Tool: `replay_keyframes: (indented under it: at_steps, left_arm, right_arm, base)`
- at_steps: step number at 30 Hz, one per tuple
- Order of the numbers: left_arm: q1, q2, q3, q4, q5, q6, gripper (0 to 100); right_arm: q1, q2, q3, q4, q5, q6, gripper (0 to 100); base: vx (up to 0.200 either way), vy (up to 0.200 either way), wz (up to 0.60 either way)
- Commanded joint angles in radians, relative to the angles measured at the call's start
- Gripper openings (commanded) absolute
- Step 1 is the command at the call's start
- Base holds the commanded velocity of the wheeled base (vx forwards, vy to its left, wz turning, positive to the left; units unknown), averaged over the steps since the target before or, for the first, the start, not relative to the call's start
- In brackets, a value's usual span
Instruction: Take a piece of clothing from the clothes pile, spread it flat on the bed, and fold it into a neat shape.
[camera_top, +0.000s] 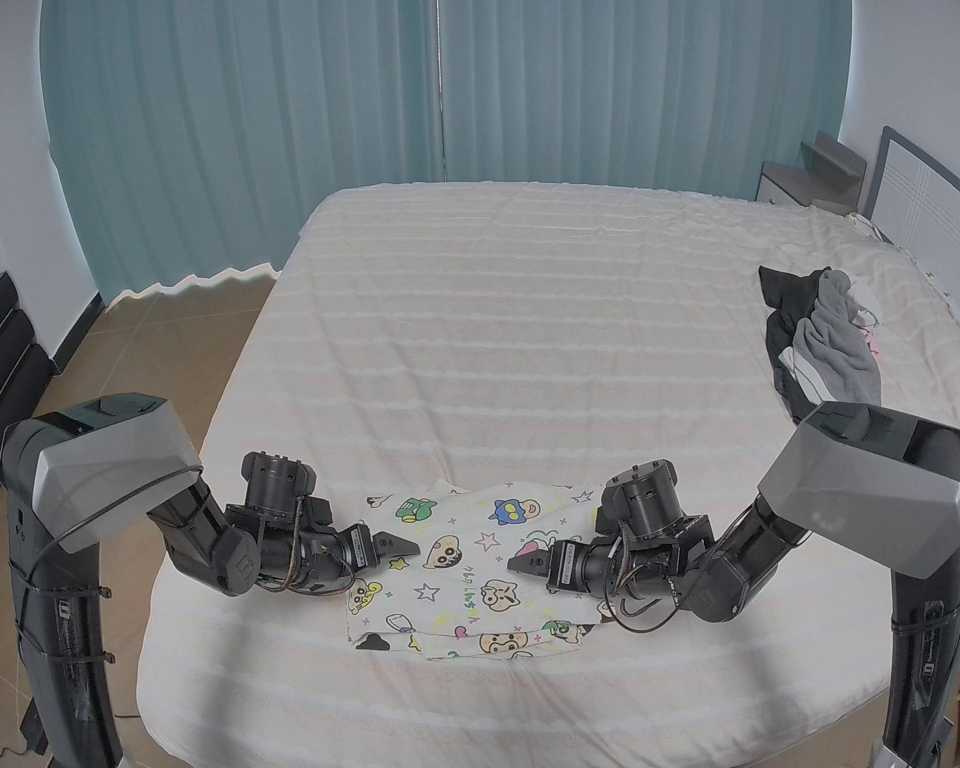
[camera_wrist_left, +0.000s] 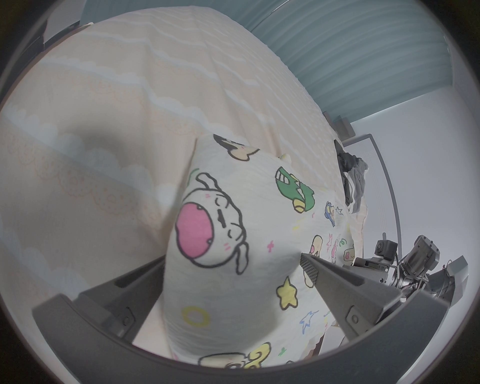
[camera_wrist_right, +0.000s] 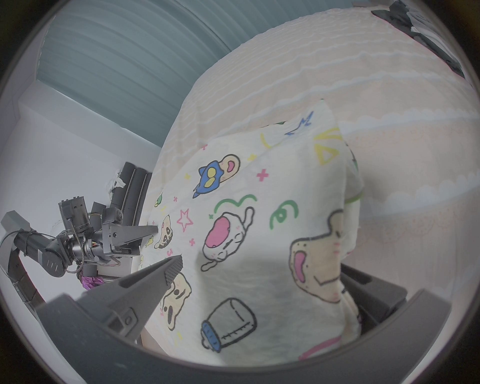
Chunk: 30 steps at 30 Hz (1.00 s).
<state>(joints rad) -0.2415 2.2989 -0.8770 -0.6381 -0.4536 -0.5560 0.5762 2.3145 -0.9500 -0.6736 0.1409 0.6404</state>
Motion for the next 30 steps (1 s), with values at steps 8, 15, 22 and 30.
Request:
replay_keyframes:
  at_steps: [8,15,22,30]
  left_arm:
    - [-0.039,-0.036,0.039,0.006,0.000,-0.002,0]
    - [-0.050,-0.081,0.062,0.006,0.001,-0.036,0]
    - [-0.068,-0.122,0.089,0.015,0.020,-0.042,0]
    - [-0.093,-0.181,0.089,0.052,0.044,-0.082,0]
  right_arm:
    - [0.017,0.008,-0.004,0.005,-0.004,0.002,0]
    - [0.011,-0.023,0.007,0.005,-0.010,0.004,0]
    - [0.016,-0.119,0.050,0.012,-0.010,0.001,0]
    - [0.008,-0.208,0.068,0.091,-0.009,0.002,0]
  base:
    - [0.000,0.000,0.00]
    - [0.000,0.000,0.00]
    - [0.000,0.000,0.00]
    - [0.000,0.000,0.00]
